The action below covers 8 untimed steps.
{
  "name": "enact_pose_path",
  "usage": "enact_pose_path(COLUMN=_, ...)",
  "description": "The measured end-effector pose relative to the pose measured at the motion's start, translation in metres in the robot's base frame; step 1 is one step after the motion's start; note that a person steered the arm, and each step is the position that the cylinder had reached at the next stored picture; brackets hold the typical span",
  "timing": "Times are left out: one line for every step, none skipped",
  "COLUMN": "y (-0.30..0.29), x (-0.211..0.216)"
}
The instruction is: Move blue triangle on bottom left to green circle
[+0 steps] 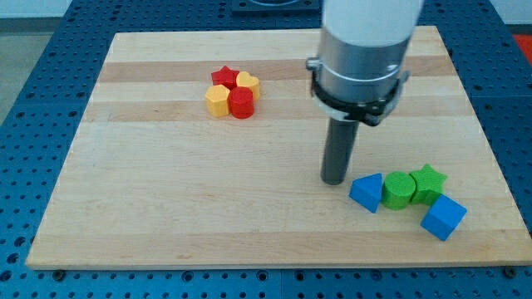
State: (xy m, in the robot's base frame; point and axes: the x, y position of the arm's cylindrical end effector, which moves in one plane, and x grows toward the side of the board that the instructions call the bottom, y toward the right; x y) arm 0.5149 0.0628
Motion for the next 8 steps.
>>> enact_pose_path(y=-0.003, x=0.016)
enact_pose_path(y=0.003, x=0.03)
enact_pose_path(y=0.009, x=0.034)
enact_pose_path(y=0.013, x=0.035)
enact_pose_path(y=0.003, x=0.034)
enact_pose_path(y=-0.013, x=0.018)
enact_pose_path(y=-0.004, x=0.015)
enact_pose_path(y=0.017, x=0.015)
